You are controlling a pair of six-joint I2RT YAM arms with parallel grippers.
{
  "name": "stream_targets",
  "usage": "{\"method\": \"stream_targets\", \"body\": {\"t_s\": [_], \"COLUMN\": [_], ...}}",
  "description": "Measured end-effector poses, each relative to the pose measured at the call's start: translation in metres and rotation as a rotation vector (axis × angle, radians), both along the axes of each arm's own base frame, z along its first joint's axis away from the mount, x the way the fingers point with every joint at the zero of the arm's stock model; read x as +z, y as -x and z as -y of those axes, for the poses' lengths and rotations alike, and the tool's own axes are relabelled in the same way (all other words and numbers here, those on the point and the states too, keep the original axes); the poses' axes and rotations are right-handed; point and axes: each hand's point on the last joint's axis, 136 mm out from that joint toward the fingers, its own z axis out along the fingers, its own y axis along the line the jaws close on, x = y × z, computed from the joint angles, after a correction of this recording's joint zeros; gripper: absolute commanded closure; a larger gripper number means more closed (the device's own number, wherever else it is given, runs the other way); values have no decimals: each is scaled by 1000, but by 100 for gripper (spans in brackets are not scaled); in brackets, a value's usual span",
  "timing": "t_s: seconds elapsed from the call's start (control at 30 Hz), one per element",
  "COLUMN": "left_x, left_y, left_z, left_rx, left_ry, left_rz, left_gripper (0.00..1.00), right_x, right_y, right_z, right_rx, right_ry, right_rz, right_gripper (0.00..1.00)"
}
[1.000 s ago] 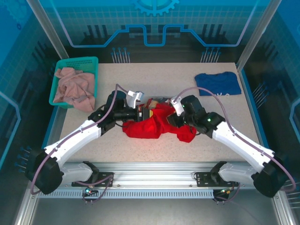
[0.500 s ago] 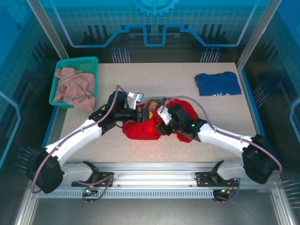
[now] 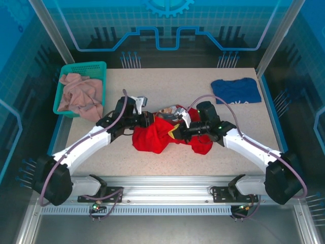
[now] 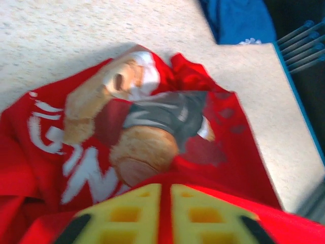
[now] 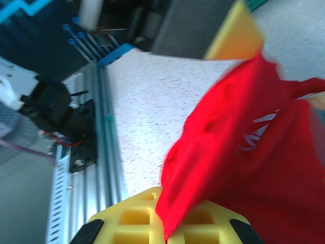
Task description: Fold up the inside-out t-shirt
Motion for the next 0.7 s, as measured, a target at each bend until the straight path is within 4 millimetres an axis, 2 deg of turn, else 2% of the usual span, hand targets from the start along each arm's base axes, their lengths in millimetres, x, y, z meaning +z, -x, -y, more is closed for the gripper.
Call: {"method": "stream_targets", "body": {"t_s": [0.1,0.17,0.27,0.43,0.53,0.7], "left_x": [-4,1,11,22,11,-30], "left_y": [-4,2,30,81,94,93], "left_z": [-13,-13,-4,28,44,56], "left_rx": [43,38,-18,-219,-317,-380], "left_ry": [-62,-83,-92,-23,6,-28], "left_rz": [18,48,92,124,73,-44], "left_gripper": [52,47,47,51,53,56], "right_x": [0,-2,-6,-6,-4,-4], "right_y": [2,1,-1,-8,-11,-12], "right_z": [1,2,2,4,5,6], "right_rx": [22,29,29,10,-3,-10], "right_ry": [-28,-37,-47,-50,-53,-52], "right_rz": [-53,-86,-126,-148,-151,-154], "right_gripper": [100,100,100,100,100,100]}}
